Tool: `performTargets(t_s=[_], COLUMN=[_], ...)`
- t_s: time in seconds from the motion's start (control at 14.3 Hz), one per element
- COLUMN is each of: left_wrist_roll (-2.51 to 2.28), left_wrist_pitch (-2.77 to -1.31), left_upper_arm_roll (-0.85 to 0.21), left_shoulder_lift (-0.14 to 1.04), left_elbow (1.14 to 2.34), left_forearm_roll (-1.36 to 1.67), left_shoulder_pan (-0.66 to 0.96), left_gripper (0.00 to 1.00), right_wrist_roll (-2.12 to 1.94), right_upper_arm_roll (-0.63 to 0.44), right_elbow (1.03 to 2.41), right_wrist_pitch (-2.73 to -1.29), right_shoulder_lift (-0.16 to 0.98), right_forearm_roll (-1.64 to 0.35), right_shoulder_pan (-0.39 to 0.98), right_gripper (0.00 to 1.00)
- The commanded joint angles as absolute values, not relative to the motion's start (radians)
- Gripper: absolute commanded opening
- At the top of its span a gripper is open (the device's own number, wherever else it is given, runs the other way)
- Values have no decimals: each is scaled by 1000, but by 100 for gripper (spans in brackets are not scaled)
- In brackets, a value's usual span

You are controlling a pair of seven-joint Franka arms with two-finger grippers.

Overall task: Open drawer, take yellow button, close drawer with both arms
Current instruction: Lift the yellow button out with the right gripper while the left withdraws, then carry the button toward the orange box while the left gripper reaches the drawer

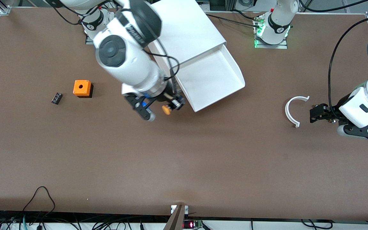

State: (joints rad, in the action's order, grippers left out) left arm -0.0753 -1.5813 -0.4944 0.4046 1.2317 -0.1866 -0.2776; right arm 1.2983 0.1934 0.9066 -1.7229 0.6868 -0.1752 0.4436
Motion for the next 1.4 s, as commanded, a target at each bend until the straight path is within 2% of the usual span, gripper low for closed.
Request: performTargets(t_s=[0.0,0.07,0.14,0.7,0.98,1.33], left_wrist_roll=[-114,-132,-194,-699,-846,-1034], left_wrist_pitch=[-1412,-1364,-1382,-1831,-1959,-1968], left_upper_arm_roll=[-537,-552,-572,-699,-699,-701], left_shoulder_lift=[397,399,399,399,400,413], left_elbow=[1216,1238,1287,1636,1723,1759], left_forearm_roll=[-160,-140,-126,-135,-158,-233], left_shoulder_pan=[-273,-272,-270,-258,-189,-98], left_gripper=[100,100,100,100,100,100], right_wrist_roll=[1096,1024,952,433,267,80], right_upper_arm_roll=[204,204,203,-30,-129,-219], right_elbow=[913,922,925,1103,1257,1547], right_wrist_pitch=[-1654,-1611,-1594,-1640,-1753,-1986], right_shoulder_lift=[676,676,675,640,609,552], right_forearm_roll=[-189,-187,-175,-166,-166,-175], right_shoulder_pan=[359,333,316,287,288,287], right_gripper=[0,0,0,0,0,0])
